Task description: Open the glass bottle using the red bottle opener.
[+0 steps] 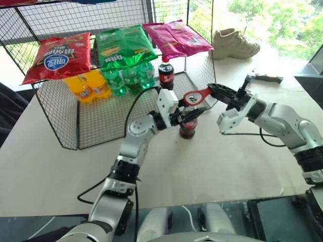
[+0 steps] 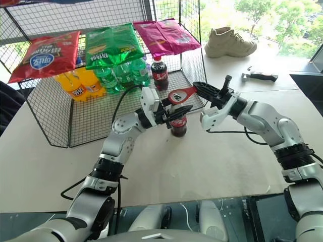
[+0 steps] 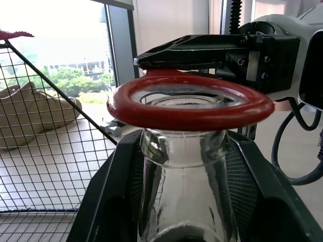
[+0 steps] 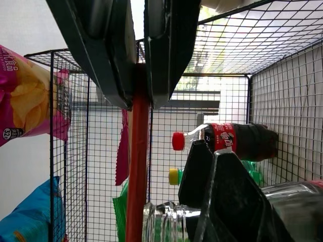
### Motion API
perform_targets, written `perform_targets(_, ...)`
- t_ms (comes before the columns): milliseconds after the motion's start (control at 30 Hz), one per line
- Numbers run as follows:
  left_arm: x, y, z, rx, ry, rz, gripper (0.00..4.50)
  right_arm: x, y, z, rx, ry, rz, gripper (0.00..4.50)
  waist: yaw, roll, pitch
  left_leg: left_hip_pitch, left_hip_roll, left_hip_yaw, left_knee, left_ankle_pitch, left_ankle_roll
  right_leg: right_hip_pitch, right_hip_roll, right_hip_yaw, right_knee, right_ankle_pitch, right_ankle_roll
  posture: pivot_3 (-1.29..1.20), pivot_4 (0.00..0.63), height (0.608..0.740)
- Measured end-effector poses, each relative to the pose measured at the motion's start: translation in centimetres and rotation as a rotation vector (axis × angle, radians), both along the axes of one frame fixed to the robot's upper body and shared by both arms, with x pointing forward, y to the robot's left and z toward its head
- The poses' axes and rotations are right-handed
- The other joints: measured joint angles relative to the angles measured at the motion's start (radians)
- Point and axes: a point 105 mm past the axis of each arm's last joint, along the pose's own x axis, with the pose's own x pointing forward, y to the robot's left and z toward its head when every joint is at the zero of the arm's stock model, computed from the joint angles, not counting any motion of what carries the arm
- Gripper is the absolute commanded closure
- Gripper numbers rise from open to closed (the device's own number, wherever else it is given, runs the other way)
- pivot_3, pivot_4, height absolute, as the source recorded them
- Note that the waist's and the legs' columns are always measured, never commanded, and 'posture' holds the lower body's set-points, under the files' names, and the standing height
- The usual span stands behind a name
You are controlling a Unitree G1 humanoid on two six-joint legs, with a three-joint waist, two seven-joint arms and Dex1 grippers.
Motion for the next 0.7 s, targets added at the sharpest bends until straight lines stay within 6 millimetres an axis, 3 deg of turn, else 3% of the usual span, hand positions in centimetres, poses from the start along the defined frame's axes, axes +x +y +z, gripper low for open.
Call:
perform_targets(267,-0.3,0.5,0.1,-0.011,-0.005,0.006,2.74,0.0,-0.5,0.9,0.131,-0.008,-0.011,4.50,0.000,0.000,0.000,0.000,0.000,0.000,-0.002,0.000,0.000,-0.001,0.000,0.000,-0.001,0.000,0.000,0.00,0.150,0.740)
perform_targets(400,-0.2,0.6,0.1,-0.016,-0.008,0.009,2.74,0.4,-1.6,1.5,0.307,0.034,-0.049,4.50,-0.001,0.000,0.000,0.000,0.001,0.000,-0.003,0.000,0.000,-0.001,0.000,0.001,-0.001,0.000,0.000,0.00,0.150,0.740)
perform_targets(567,-0.2,0.6,0.2,-0.018,-0.010,0.009,2.74,1.1,-2.9,0.1,0.522,0.180,-0.111,4.50,-0.001,0.000,0.001,0.000,0.001,0.000,-0.003,0.000,0.000,-0.001,0.000,0.001,-0.001,0.000,0.000,0.00,0.150,0.740)
perform_targets(700,0.1,0.8,-0.6,0.002,0.018,0.023,1.13,1.2,-3.1,-1.1,0.554,0.242,-0.138,4.50,-0.002,0.001,0.002,-0.001,0.000,0.000,-0.003,0.000,0.001,-0.002,0.000,0.001,-0.001,0.000,0.000,0.00,0.150,0.740)
